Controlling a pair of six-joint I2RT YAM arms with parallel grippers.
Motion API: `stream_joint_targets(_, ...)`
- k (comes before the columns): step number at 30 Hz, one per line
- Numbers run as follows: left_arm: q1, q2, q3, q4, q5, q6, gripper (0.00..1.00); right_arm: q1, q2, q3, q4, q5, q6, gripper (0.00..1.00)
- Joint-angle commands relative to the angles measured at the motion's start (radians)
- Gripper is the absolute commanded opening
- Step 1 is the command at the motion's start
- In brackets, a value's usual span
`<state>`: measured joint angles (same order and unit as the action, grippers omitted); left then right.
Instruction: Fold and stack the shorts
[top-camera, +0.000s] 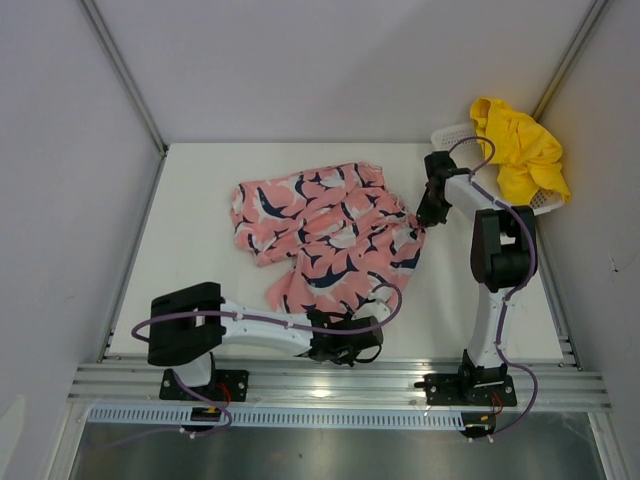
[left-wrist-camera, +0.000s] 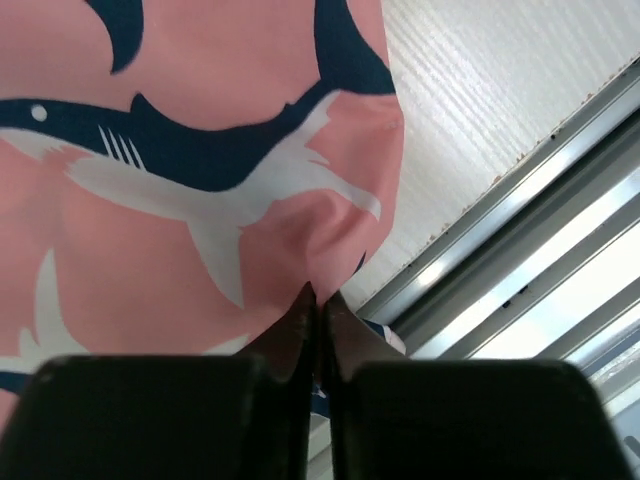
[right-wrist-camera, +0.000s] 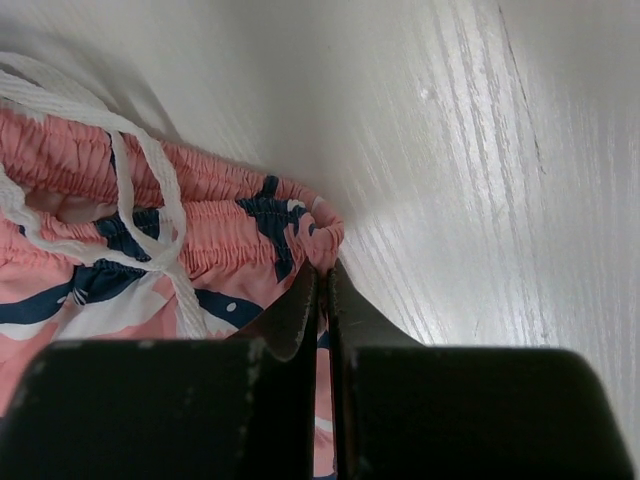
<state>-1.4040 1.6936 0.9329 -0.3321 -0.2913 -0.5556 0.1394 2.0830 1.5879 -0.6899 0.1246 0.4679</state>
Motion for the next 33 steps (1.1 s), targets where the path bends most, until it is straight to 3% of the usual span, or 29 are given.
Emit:
stream_joint_targets(1, 0.011, 0.02, -0.066, 0.074, 0.073, -0.03, 0.03, -0.004, -0.093, -0.029, -0.016, 0.033, 0.057, 0.0)
stream_joint_targets(8, -0.052, -0.119, 0.007, -0.027, 0.153, 0.01, 0.0, -0.015, -0.296, -0.219, -0.038, 0.078, 0.192, 0.0)
stream_joint_targets(15, -0.061, -0.374, 0.023, -0.103, 0.277, -0.018, 0.0, -0.029, -0.422, -0.189, -0.227, 0.138, 0.252, 0.0)
stream_joint_targets(20, -0.067, -0.509, 0.058, -0.162, 0.284, -0.026, 0.0, -0.112, -0.614, -0.233, -0.221, 0.04, 0.245, 0.0)
stream_joint_targets(23, -0.064, -0.56, 0.133, -0.246, 0.253, 0.009, 0.0, -0.178, -0.675, -0.178, -0.217, -0.057, 0.226, 0.0)
stream_joint_targets(27, -0.012, -0.612, 0.273, -0.367, 0.259, 0.06, 0.0, -0.199, -0.675, -0.002, -0.252, -0.162, 0.203, 0.0)
stream_joint_targets(33, 0.282, -0.729, 0.366, -0.423, 0.391, 0.177, 0.0, -0.213, -0.656, 0.141, -0.104, -0.369, 0.224, 0.0)
